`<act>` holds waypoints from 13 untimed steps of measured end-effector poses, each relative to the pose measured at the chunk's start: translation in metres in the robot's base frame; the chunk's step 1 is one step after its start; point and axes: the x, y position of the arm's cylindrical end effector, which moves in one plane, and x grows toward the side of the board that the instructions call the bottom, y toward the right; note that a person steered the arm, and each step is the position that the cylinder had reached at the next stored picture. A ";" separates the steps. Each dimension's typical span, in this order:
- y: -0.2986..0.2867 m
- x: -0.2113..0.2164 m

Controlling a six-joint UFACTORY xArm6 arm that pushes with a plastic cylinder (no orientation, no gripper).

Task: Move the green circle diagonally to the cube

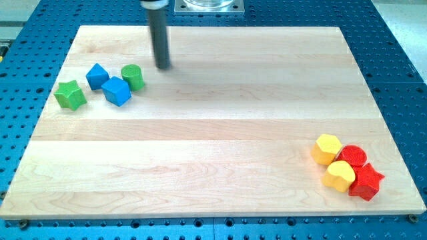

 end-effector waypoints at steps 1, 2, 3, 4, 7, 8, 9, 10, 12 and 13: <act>-0.059 0.000; -0.070 0.014; -0.075 0.023; -0.070 0.025; 0.204 0.160; 0.233 0.128; 0.342 0.155; 0.451 0.190; 0.468 0.288; 0.454 0.304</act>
